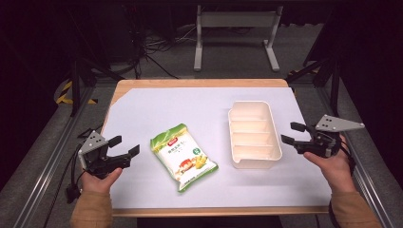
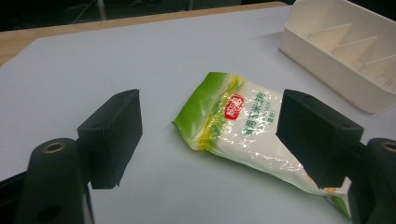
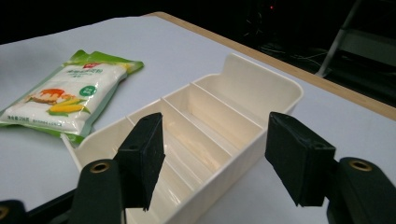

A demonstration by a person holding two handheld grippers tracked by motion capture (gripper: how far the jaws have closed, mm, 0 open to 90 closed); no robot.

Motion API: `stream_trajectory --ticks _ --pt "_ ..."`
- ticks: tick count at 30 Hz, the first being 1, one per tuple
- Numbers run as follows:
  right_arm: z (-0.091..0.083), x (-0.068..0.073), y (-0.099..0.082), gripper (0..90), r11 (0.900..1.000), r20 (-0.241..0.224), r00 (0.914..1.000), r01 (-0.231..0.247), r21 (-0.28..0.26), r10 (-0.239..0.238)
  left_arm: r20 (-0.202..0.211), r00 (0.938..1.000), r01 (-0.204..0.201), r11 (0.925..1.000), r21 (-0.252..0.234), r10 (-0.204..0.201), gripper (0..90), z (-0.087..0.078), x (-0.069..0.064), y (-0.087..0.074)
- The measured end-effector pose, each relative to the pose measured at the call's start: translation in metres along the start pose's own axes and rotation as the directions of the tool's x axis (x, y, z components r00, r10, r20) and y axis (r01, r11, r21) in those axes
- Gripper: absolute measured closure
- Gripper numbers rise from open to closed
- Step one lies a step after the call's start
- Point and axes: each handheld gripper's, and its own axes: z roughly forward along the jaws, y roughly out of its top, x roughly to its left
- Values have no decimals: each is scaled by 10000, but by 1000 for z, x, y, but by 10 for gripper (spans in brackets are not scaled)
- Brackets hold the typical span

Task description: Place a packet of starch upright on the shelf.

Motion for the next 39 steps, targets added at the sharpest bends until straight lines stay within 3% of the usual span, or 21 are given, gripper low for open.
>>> stream_trajectory --ticks 6,10,14,23,27,39 --pt "16 5 18 372 9999 -436 9990 -86 -132 80 -150 9999 50 10000 86 -49 230 -2 2 0" --pt "29 15 36 370 9997 -819 9964 195 -118 -204 -158 9998 120 9999 38 -119 230 -4 3 0" --pt "46 25 53 356 9992 -1274 9911 387 -58 -392 -202 9996 175 9998 54 -174 230 -5 5 -1" --pt "71 36 74 336 9990 -1832 9821 453 -5 -447 -354 9988 330 9995 16 -329 229 -12 6 -4" --pt "90 46 90 313 9968 -2210 9726 780 199 -717 -492 9981 374 9993 20 -373 229 -19 7 -8" --pt "147 71 116 264 9931 -3108 9476 987 638 -742 -850 9945 619 9981 -3 -617 228 -35 10 -19"
